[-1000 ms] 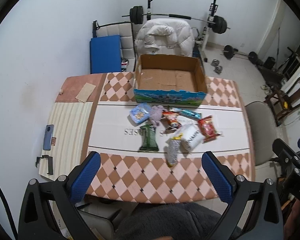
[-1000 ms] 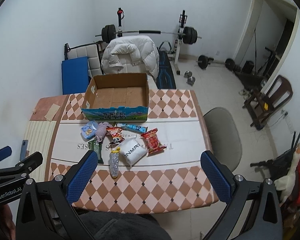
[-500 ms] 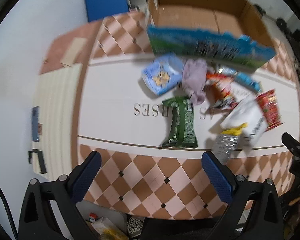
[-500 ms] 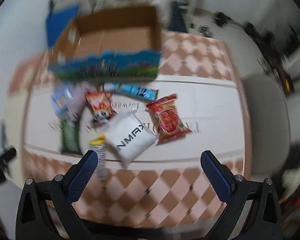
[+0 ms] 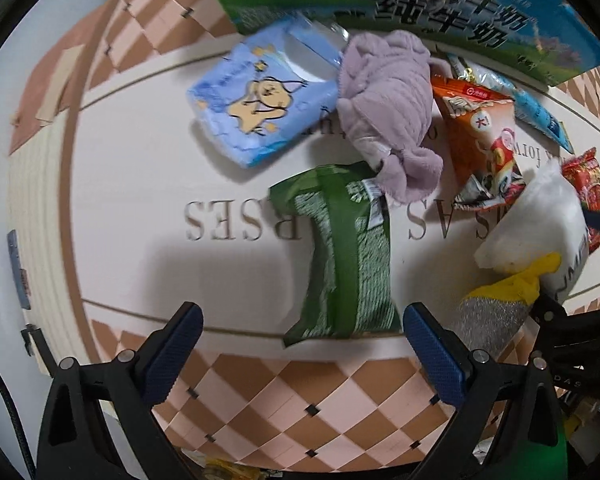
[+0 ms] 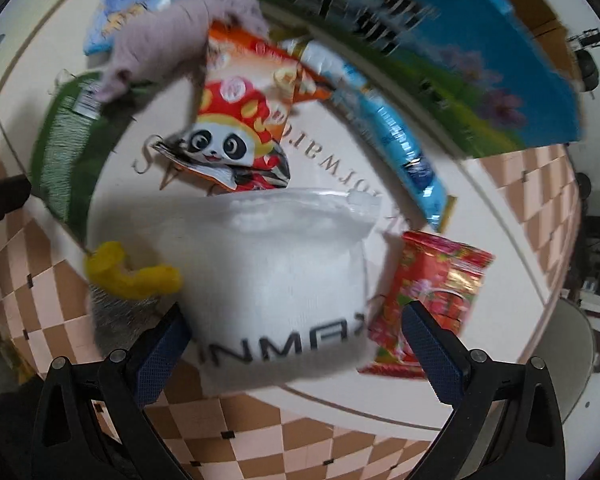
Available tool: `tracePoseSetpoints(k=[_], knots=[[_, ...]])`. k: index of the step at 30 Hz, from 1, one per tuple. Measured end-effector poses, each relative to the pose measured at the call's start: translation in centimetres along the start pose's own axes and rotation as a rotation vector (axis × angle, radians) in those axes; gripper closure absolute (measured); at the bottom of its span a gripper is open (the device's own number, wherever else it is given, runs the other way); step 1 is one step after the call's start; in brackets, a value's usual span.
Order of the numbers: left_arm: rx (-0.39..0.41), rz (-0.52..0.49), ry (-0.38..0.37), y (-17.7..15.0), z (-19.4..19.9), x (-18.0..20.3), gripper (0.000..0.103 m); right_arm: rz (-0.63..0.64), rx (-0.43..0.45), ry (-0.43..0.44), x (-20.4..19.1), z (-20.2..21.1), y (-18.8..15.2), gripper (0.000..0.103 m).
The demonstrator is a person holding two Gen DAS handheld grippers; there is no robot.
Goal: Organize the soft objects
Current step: 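Grasp the green snack bag with left tool while right tool grasps white INMAX pouch, then carry both bags into the cardboard box and open both tools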
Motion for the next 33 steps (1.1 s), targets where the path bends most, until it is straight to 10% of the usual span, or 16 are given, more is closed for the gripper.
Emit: tracePoseSetpoints(k=[2,8,12,18,33], knots=[[-0.012,0.004,-0.011,0.5,-0.7,0.4,0.000,-0.106,-0.009,0.092,0.7,-0.7,0.1,0.017],[-0.027,0.012,-0.028,1.8,-3.2,1.4,0.009,-0.548,-0.061,0.347,4.5,-2.2,-2.0,0.020],[-0.059,0.024,-0.021,2.5,-5.4,1.2,0.043,-0.537,-0.065,0.328,5.3,-2.4,-1.8,0.016],[-0.055,0.056,-0.029,2.0,-7.2,-0.1,0.066,-0.536,-0.092,0.260,2.8,-3.9,0.1,0.016],[0.144,0.028,-0.230,-3.1,4.7,-3.5,0.069,-0.656,0.108,0.314,0.3,5.8,-2.5,0.031]])
Point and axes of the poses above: each gripper's, at about its wrist camera, not at the fingertips, and z roughly against the way its jaws point, x to its right, y to its top, the point moved 6 cm from there along -z, roughly the way its jaws point, and after that the axes turned 9 degrees about z, right-handed, at the moved point
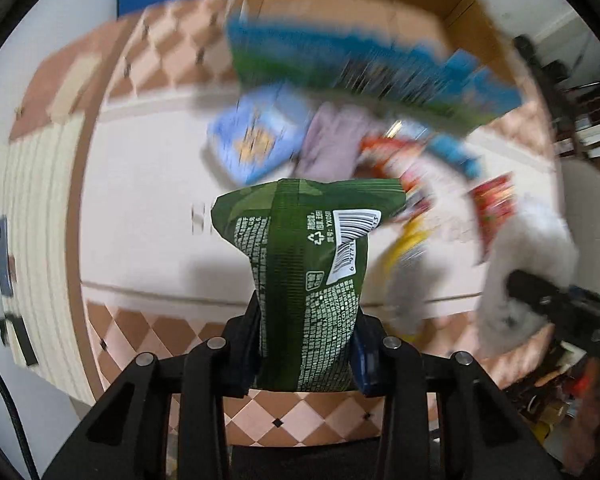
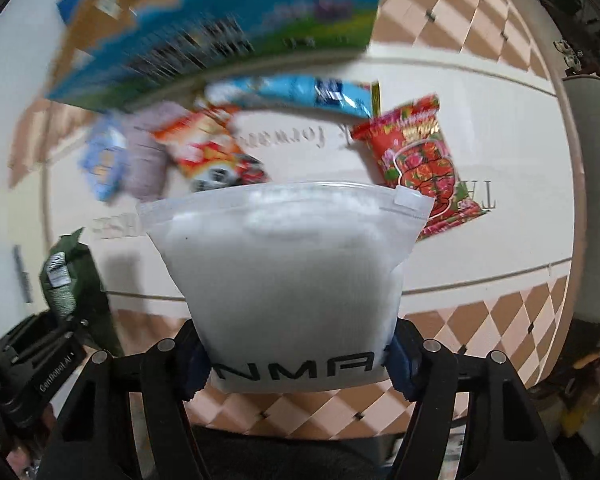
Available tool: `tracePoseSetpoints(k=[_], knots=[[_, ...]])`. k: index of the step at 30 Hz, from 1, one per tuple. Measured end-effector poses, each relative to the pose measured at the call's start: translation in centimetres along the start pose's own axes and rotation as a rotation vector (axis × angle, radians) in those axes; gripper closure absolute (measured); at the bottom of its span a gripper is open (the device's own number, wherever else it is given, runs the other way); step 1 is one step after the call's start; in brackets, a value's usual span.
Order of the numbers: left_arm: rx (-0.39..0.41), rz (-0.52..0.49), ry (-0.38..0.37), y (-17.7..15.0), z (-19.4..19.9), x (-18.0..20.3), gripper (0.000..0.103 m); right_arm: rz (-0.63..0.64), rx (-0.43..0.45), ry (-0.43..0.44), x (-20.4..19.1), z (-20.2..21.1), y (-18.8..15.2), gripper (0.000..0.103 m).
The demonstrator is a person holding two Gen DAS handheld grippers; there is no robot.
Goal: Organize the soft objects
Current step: 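Carry both bags into the cardboard box and open both tools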
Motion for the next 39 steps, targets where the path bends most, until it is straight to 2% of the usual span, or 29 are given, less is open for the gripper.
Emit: tracePoseSetpoints(k=[3,6,10,12,16,20,23,31,39], knots=[[0.054,-0.027,-0.061,3.1,6.1,3.3,0.069,0.006,0.078,0.034,-1.4,5.4,0.6,0.031],[0.066,-0.047,-0.114,6.9,9.4,5.9,0.069,0.021,0.133,0.067,-2.1,10.3,2.2,0.031],[0.065,-0.039,-0.084,13.4,9.1,7.8,0.069,0.044,0.177,0.081,-2.4,13.6,7.0,0.031],[0.025,-0.020,-0.076,16.9,7.6,8.4,0.069,0.051,0.190,0.060,-2.3,14.1,10.6,0.031],[-0.102,0.027,-0.114,21.9,3.4,10.3,0.069,0.048,0.158,0.055,-2.1,12.2,17.5,0.031],[-0.199,0.036,-0.106,26.4,-1.5,11.8,0.069,0.056,0.113,0.028,-1.4,8.6,24.2,0.031],[-0.241,0.021,-0.081,28.6,-4.2,12.6,0.069,0.053,0.076,0.017,-0.4,5.3,28.0,0.030],[-0.300,0.001,-0.051,31.2,-8.1,13.7,0.069,0.065,0.002,-0.027,0.5,-0.3,33.2,0.030],[-0.308,0.015,-0.034,31.5,-8.2,13.7,0.068,0.081,-0.024,-0.038,1.0,-2.1,35.2,0.030]])
Point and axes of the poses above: each gripper's, at about its wrist camera, not at the fingertips, and z roughly against the way its jaws point, x to its right, y to its top, the point moved 6 cm from there along -z, roughly the way its jaws point, and after that the axes turned 9 degrees about z, right-handed, at the moved point
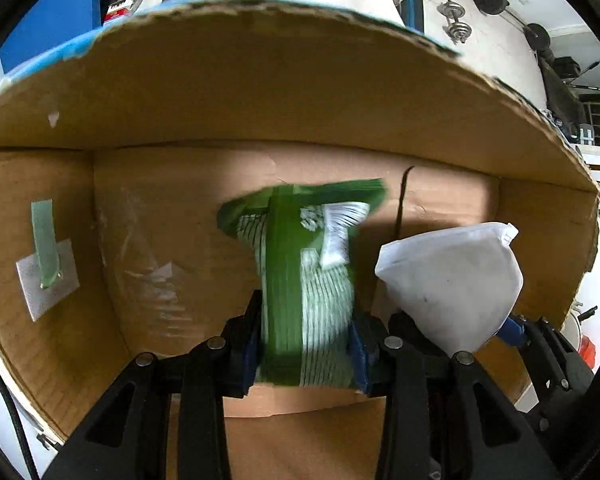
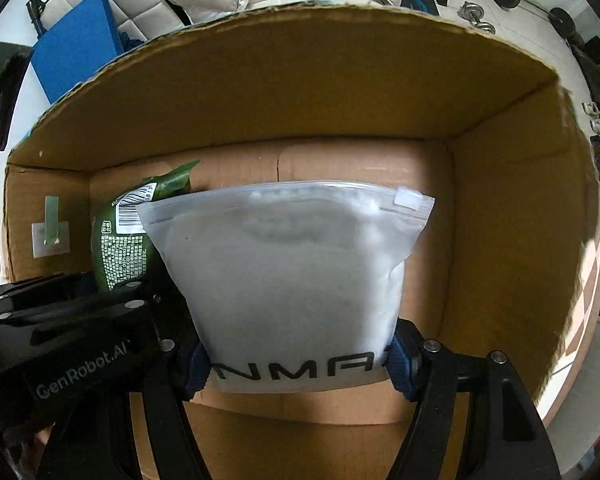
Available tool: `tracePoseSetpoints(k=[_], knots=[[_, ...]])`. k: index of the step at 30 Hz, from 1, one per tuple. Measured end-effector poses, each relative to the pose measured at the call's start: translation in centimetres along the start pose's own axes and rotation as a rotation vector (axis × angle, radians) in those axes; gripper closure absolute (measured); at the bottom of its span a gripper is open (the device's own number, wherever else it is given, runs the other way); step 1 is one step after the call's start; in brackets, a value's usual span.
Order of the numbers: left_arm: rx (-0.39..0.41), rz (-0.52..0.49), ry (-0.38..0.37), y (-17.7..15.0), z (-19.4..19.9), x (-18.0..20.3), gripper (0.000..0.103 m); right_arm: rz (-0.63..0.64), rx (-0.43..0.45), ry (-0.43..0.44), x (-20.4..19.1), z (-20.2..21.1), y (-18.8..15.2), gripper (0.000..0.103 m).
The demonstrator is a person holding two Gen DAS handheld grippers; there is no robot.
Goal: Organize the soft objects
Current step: 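Carry both bags into the cardboard box and open both tools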
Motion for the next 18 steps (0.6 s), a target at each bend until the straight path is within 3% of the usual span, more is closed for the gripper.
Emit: tracePoseSetpoints(k=[2,5,7,8,11,14,18], knots=[[-0.011,0.009,0.004,-0.4,0.4,-0.1,0.062,0.011,-0.003,0.000,-0.4,0.1,-0.5,0.027],[0.029,-0.007,0.040,-1.2,1.7,-0.5,0.026,0.027,-0.007,-0.004,-0.3,0.4,-0.8,0.023],[0.069,-0.015,0.057,-1.9,3.0,-0.8,0.019,0.036,-0.001,-0.015,-1.0,1.2,-1.4,0.018],[0.087,-0.020,0.062,-2.5,4.0,-1.0,0.012,0.043,0.011,-0.016,-1.3,1.9,-1.7,0.009],[0.144,-0.020,0.076,-4.7,6.3,-1.5,0.008,0.064,0.043,-0.011,-1.9,3.8,-2.7,0.000],[0.207,-0.022,0.086,-7.3,9.0,-2.4,0.001,0.101,0.086,-0.046,-2.7,5.7,-4.1,0.000],[0.272,-0.048,0.101,-10.5,11.6,-1.9,0.001,0.111,0.132,-0.061,-3.5,8.6,-6.9,0.000]])
Point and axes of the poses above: each gripper's, at about its wrist camera, not at the fingertips, and z roughly against the way its jaws point, x to its right, y to its top, the point moved 6 cm from there along -z, roughly the way its jaws point, and after that the axes turned 9 degrees about z, right-handed, at the moved point
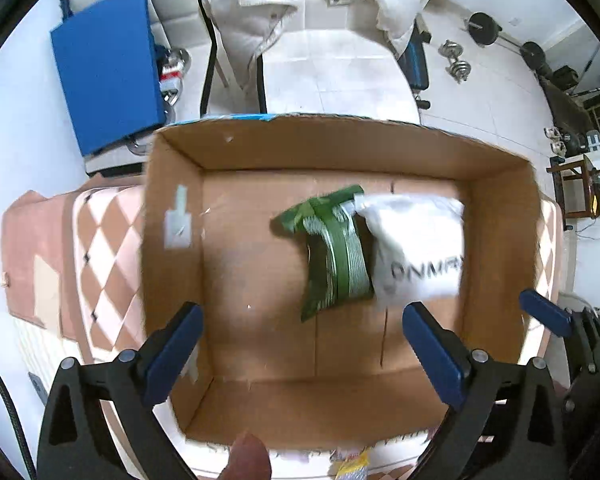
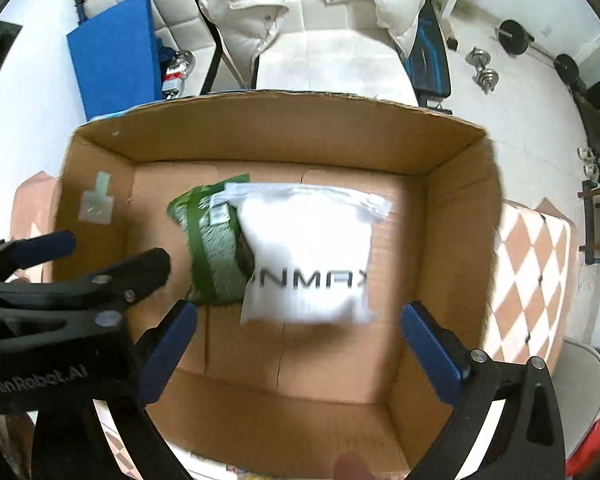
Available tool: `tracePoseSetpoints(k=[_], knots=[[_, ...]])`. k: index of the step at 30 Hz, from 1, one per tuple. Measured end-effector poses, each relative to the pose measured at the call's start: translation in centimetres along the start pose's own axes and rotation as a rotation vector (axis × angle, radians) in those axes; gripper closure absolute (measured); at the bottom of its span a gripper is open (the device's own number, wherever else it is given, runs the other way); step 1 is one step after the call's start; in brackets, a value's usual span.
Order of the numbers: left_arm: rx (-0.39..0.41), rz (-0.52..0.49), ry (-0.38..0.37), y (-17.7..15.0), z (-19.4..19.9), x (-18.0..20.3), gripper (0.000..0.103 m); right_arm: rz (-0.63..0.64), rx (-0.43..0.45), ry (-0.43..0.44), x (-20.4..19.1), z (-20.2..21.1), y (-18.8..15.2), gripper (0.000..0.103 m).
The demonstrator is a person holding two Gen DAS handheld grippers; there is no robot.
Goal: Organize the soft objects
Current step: 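Carry both bags into the cardboard box and open both tools, then grasp the blue tissue pack with left tool while right tool grasps red snack bag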
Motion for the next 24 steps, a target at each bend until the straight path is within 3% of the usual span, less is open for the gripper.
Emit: tracePoseSetpoints(k=[3,7,13,20,24], knots=[[0.049,-0.019,0.016,1.5,0.4,0.5,0.001,-0.018,0.038,0.003,-1.0,3.5,-0.1,0.000],[0.152,-0.025,0.032,-2.3,3.4,0.0,0.001,-0.029,0.065,-0.006,-0.5,5.6,-2.1,0.000],[0.265,-0.049,0.130,-8.1,4.6,-1.9,0.001,-0.023,0.077,-0.061,0.2,7.4,-9.1,0.000],[0.106,-0.206,0.309,-13.4,-4.7,-5.2,0.001,-0.015,-0.037,-0.106,2.9,3.7,-17.9,0.000],[-0.002,-0.326,0.424,-15.1,-10.5,-6.2,0.001,-0.025,-0.106,-0.117,4.1,0.3,-20.7,0.000]])
Point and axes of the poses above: each gripper's, at about its wrist camera, not at the fingertips, and z roughly against the way its jaws point, x to its right, y to its top, the point moved 6 cm from there along -z, roughly the way its jaws point, and after that the axes turned 9 degrees about z, right-handed, at the moved point
